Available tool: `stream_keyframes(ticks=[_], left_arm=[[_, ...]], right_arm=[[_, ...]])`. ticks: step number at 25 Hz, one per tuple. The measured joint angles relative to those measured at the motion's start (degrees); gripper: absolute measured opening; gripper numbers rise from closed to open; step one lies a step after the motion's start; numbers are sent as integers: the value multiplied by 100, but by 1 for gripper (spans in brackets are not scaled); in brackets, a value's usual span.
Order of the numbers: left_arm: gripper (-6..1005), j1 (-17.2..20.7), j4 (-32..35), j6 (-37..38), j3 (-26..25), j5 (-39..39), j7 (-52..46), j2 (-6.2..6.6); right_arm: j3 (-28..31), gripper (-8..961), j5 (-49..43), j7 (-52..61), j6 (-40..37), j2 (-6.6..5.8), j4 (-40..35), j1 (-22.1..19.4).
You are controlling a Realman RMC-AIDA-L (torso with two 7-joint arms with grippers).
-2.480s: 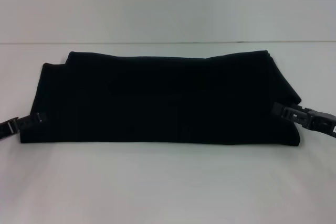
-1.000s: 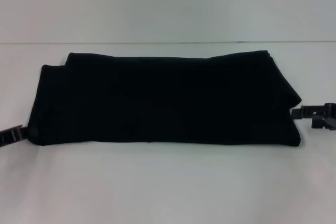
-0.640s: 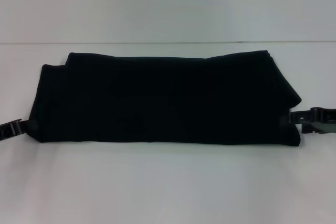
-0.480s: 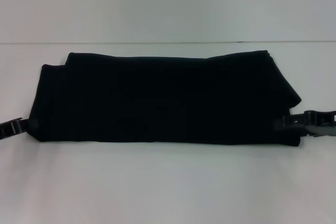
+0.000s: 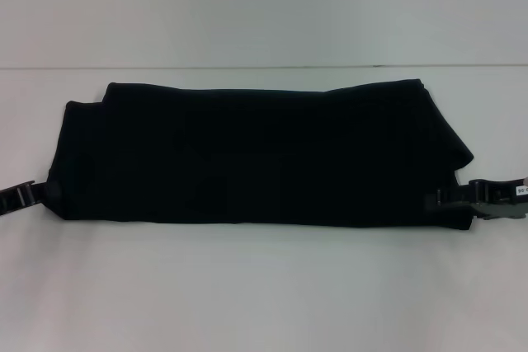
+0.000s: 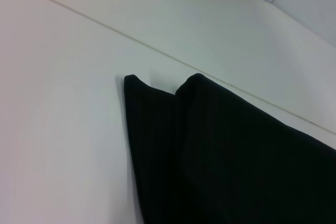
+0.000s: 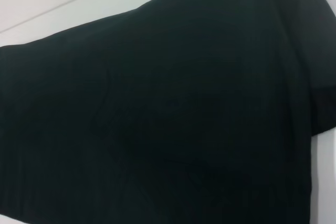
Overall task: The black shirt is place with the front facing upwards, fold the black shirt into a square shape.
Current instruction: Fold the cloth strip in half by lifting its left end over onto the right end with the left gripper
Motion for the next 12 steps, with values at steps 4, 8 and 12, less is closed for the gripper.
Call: stream_keyframes(ticks=[4, 8, 12], left_arm=[[25, -1, 0, 45, 0, -5, 13, 12], [27, -16, 0, 92, 0, -12, 17, 25], [30, -23, 0, 118, 0, -38, 19, 28]], right_arm=[[-7, 796, -2, -45, 10, 0, -1, -17], [-8, 645, -2, -48, 11, 0, 2, -27], [-16, 469, -2, -48, 9, 1, 2, -28]])
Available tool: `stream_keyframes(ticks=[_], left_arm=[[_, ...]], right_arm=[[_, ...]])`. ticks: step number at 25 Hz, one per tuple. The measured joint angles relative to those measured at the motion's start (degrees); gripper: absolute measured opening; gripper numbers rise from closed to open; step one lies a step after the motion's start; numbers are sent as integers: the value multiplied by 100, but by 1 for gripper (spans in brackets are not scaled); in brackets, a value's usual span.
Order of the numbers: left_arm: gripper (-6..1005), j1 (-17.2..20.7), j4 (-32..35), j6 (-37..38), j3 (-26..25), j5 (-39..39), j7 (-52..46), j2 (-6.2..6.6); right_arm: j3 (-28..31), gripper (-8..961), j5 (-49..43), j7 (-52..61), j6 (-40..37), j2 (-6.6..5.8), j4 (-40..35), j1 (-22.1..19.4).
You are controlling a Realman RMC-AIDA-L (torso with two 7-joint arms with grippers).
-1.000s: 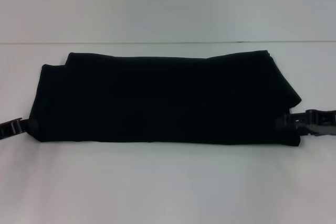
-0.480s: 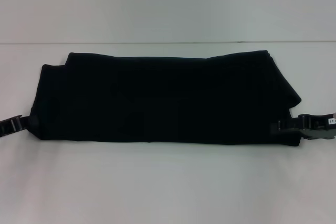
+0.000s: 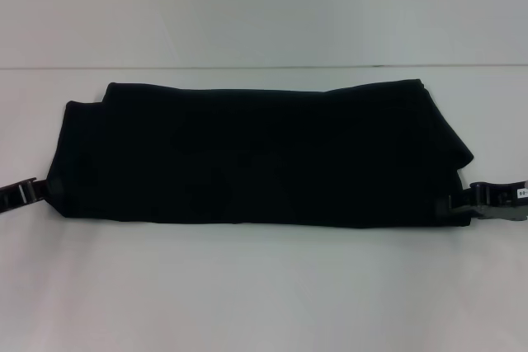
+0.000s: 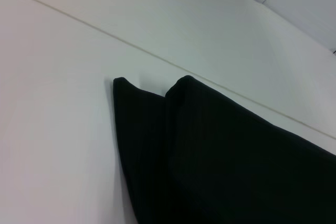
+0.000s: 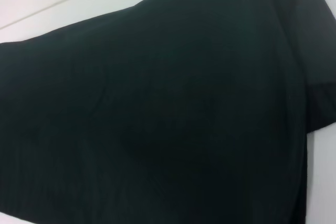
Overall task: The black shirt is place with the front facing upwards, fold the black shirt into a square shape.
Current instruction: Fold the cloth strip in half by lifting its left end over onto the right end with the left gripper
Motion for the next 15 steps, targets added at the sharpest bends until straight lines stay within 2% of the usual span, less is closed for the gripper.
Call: stream_keyframes(ticks=[3, 11, 15], left_arm=[[32, -2, 0, 33, 0, -18, 0, 8], [38, -8, 43, 212, 0, -18, -28, 27], [41, 60, 131, 533, -74, 24, -41, 46]], right_arm=[[0, 319, 0, 0, -7, 0, 0, 6], [1, 152, 0, -1, -139, -28, -51, -3], [2, 75, 1, -27, -386, -50, -89, -84]])
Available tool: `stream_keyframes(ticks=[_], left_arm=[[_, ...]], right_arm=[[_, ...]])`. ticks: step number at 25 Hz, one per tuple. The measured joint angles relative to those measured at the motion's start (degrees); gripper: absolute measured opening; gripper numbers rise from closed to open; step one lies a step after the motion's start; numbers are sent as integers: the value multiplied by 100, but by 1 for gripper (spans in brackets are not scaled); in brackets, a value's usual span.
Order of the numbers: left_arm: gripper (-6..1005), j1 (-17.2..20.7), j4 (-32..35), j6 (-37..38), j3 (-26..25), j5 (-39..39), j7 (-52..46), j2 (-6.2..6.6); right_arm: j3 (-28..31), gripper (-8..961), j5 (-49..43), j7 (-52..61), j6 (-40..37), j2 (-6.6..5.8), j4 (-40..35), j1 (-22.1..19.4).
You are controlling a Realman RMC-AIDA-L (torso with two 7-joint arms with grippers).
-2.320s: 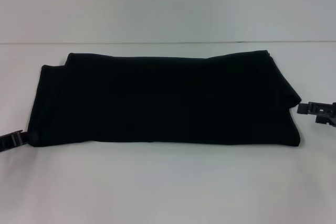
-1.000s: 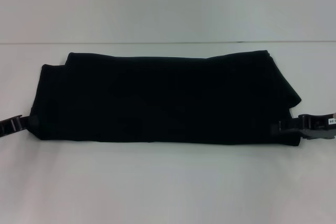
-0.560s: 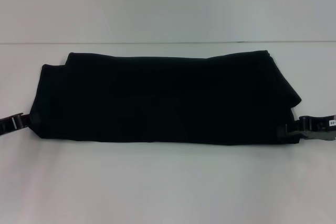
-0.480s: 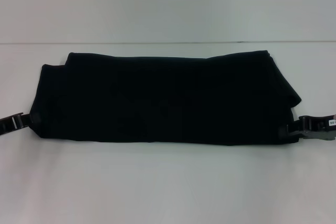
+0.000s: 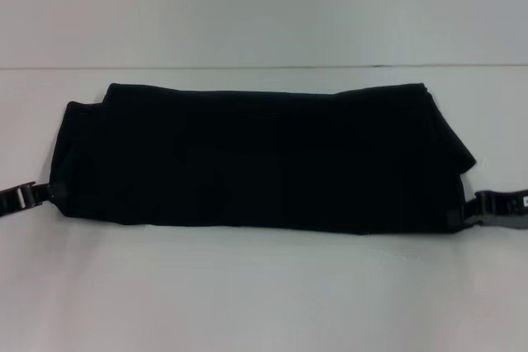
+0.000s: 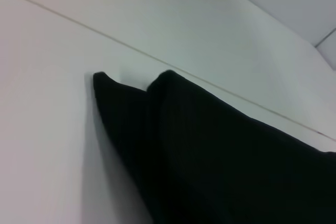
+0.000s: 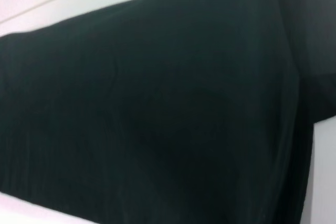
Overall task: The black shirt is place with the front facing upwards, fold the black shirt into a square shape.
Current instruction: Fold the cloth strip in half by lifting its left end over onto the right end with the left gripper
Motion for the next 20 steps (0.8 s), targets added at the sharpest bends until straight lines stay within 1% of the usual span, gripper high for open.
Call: stream_keyframes(ticks=[4, 8, 10, 14, 20], left_arm=[[44, 108, 36, 530, -301, 75, 10, 56], [47, 199, 86, 1074, -518, 346, 32, 66], [48, 290, 98, 1300, -608, 421, 53, 48], [51, 413, 84, 1313, -786, 410, 187, 10], [55, 338, 66, 1275, -814, 406, 202, 16]], right_arm=[[38, 16, 5, -58, -365, 0, -86, -202], [33, 15, 1, -87, -694, 56, -274, -452], [44, 15, 25, -112, -785, 76, -308, -566], [132, 15, 154, -195, -837, 89, -350, -712], [571, 16, 227, -455, -1178, 66, -370, -735]])
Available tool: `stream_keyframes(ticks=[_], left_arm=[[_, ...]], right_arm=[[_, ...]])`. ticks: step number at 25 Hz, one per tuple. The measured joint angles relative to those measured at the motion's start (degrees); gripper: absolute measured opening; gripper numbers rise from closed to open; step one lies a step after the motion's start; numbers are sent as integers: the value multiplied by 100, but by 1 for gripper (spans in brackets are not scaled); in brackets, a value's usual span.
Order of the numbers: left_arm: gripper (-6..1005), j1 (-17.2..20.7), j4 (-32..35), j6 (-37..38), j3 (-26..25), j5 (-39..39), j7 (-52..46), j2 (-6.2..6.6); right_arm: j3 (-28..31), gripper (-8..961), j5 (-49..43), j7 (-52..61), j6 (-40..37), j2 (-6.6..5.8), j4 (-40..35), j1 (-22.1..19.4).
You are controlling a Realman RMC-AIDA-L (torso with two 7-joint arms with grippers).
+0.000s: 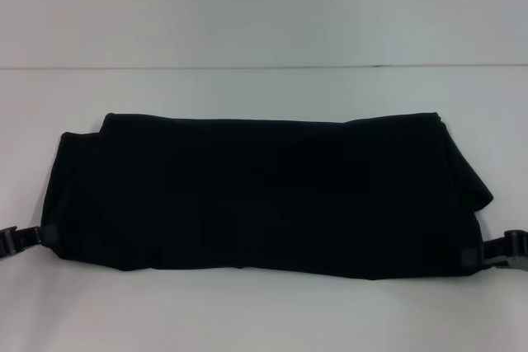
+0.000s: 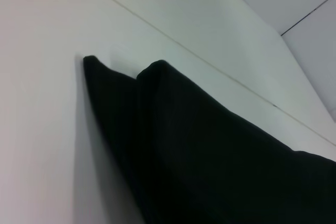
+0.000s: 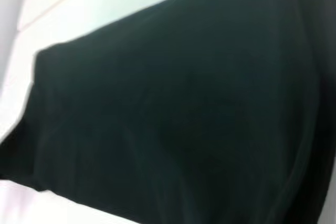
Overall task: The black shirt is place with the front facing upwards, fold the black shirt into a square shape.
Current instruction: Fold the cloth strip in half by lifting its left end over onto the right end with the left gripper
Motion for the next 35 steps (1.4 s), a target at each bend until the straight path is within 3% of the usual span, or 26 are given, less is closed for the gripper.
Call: stream_keyframes(ticks=[3, 9, 16, 19, 22, 30, 35], left_arm=[[58, -23, -11, -2, -1, -2, 0, 3], [62, -29, -22, -24, 0, -10, -37, 6], [67, -5, -137, -185, 0, -12, -51, -10], [69, -4, -155, -229, -5, -12, -28, -11], [71, 0, -162, -238, -7, -44, 3, -12], [77, -32, -324, -238, 8, -235, 18, -1], [80, -63, -329, -240, 2, -238, -63, 28]], right_arm=[[402, 16, 4, -176, -205, -26, -9, -77], [1217, 175, 125, -437, -468, -199, -19, -348], [1856, 478, 849, -1516, -618, -205, 60, -669], [1964, 621, 1092, -2023, -717, -156, 79, -776], [1987, 856, 1196, -2981, -971, -77, 143, -847], [2004, 919, 1204, -5505, -1380, 357, 214, -1118], [1976, 943, 1188, -5785, -1363, 412, 217, -1158]])
